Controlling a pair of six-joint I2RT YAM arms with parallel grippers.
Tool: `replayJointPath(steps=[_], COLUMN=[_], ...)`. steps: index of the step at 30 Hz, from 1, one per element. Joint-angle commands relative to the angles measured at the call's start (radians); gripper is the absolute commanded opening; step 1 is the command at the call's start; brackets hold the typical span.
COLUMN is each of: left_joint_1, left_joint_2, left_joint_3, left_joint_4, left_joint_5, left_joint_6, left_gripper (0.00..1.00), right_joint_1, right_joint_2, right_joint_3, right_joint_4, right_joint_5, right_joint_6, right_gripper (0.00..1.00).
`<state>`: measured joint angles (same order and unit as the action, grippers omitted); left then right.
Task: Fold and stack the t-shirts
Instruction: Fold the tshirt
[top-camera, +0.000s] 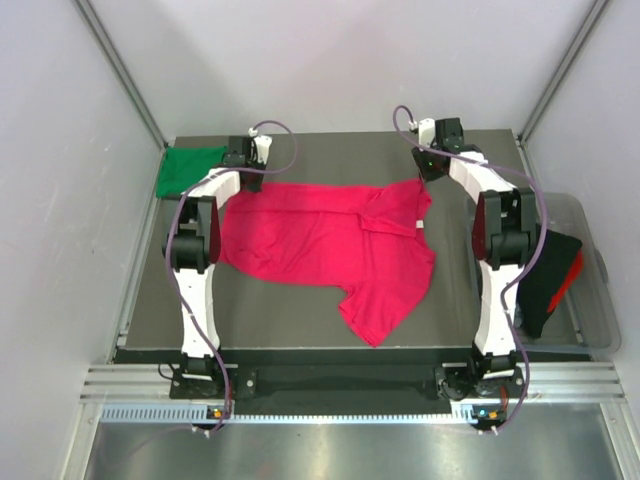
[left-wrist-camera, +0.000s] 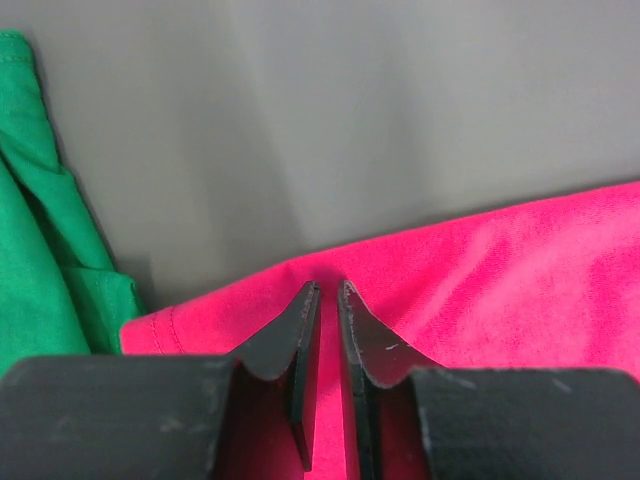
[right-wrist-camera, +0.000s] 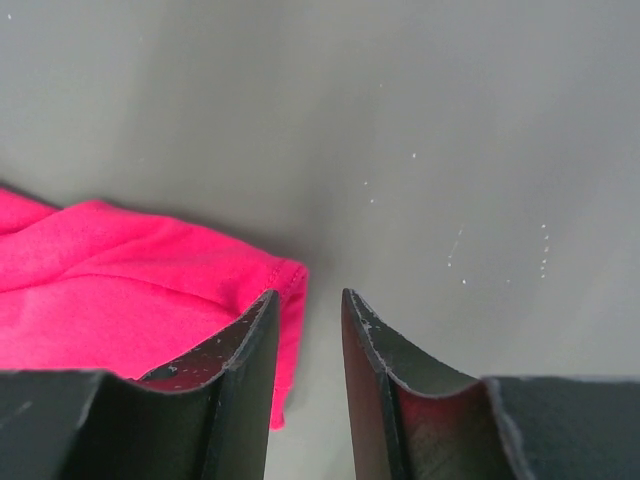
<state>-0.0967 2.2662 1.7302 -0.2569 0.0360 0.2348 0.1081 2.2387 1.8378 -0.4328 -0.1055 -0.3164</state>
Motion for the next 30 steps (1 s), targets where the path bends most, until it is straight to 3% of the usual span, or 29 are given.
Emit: replayJointPath(steps=[1, 13, 15, 16, 19, 24, 30], left_joint_1=[0.005, 0.005, 0.005, 0.005, 0.005, 0.005, 0.005], left_joint_2=[0.001, -0.008, -0.008, -0.008, -0.005, 0.001, -0.008], left_joint_3=[0.008, -0.023, -0.021, -0.020, -0.020, -0.021, -0.037], left_joint_4=[-0.018, -0.010, -0.008, -0.008, -0.005, -0.001, 0.018], left_joint_5=[-0.001, 0.002, 0.001, -0.001, -0.010, -0.027, -0.073], left_joint_6=[-0.011, -0.014, -0.012, -0.012, -0.015, -0.022, -0.034], left_gripper=[0.17, 0.17, 0.17, 0.17, 0.15, 0.08, 0.04], right_joint_1=[-0.010, -0.011, -0.013, -0.016, -0.022, -0.038, -0.061], right_joint_2=[0.033, 0.167, 0.185, 0.187, 0.168, 0.101, 0.075], right_joint_3=[0.066, 0.205, 0.235, 0.238, 0.216, 0.130, 0.107], right_joint_4=[-0.038, -0.173, -0.202, -0.205, -0.175, -0.063, -0.043], right_joint_5=[-0.042, -0.057, -0.075, -0.076, -0.051, 0.044, 0.082], right_joint_6=[0.020, 0.023, 0.022, 0.023, 0.028, 0.031, 0.056], right_gripper=[0.32, 0.31, 0.21, 0.10, 0.00, 0.00, 0.00])
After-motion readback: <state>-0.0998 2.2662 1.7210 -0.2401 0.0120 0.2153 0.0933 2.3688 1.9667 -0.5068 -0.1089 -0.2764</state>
